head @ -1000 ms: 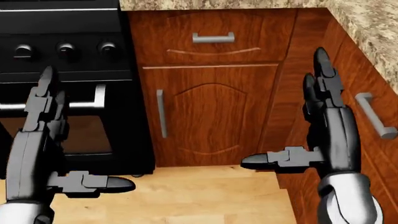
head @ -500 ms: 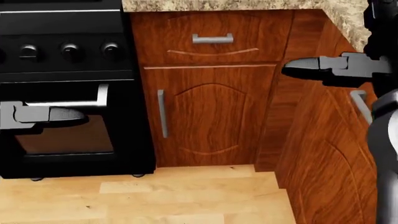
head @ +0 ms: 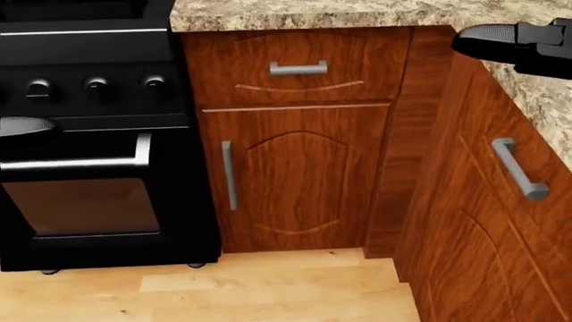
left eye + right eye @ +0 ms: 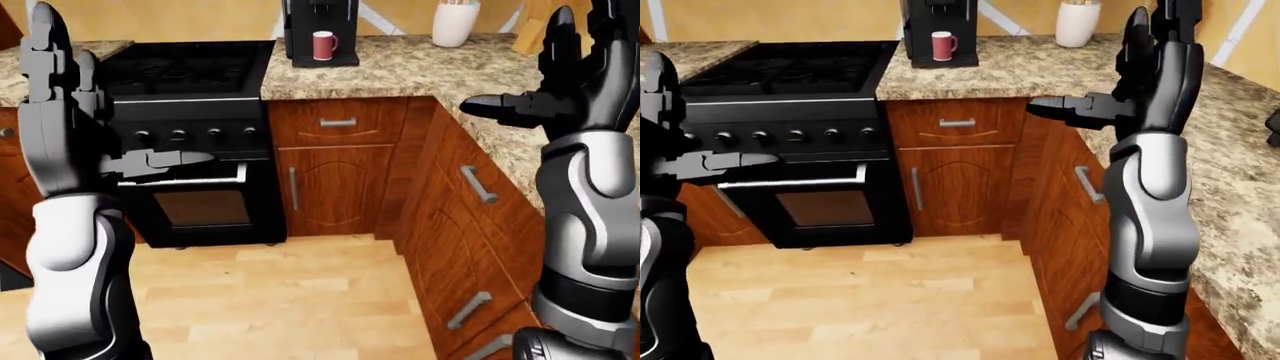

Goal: Pick the mug from under the coffee machine dispenser and place it on the counter.

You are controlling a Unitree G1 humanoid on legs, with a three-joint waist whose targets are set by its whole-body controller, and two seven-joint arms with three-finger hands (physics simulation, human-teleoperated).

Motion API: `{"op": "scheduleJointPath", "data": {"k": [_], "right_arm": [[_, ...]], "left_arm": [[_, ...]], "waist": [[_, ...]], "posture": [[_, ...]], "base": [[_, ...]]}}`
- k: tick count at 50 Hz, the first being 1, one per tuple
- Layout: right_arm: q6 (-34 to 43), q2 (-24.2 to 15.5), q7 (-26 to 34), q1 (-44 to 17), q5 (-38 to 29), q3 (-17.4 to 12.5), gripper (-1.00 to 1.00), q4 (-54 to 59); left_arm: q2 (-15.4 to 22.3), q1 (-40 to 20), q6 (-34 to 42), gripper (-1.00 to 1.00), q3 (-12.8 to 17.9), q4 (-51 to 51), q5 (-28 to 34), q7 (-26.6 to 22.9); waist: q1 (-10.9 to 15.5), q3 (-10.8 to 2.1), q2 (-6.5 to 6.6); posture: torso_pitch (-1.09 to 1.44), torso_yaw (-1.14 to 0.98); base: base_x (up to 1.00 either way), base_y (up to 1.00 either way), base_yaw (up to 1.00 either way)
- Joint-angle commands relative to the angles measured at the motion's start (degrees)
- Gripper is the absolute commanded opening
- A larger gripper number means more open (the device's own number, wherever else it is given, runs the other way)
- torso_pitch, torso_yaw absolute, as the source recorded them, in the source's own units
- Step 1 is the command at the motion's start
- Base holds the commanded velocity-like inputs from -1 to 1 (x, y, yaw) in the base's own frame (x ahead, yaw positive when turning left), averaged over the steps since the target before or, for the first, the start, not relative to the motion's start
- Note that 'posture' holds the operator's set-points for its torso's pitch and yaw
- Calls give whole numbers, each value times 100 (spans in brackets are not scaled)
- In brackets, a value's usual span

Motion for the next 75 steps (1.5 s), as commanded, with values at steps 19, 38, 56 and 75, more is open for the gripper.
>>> {"op": "scheduleJointPath", "data": {"k": [19, 38, 56, 75], "right_arm": [[-17, -103, 48, -163, 30, -94, 100, -149], [4, -134, 50, -180, 79, -121, 100, -163], [28, -151, 30, -183, 103, -126, 100, -167], [26, -154, 31, -187, 70, -119, 100, -164]], "left_arm": [[144, -175, -32, 100, 52, -196, -58, -4], [193, -176, -30, 100, 98, -187, -76, 19], [247, -217, 71, 100, 134, -263, -120, 39], [303, -235, 106, 100, 173, -279, -172, 56]], "waist": [[-7, -191, 503], [-113, -139, 319], [44, -175, -81], [22, -236, 451]], "posture": [[0, 0], [0, 0], [0, 0], [0, 0]], "base": [[36, 0, 0], [36, 0, 0], [36, 0, 0], [28, 0, 0]]}}
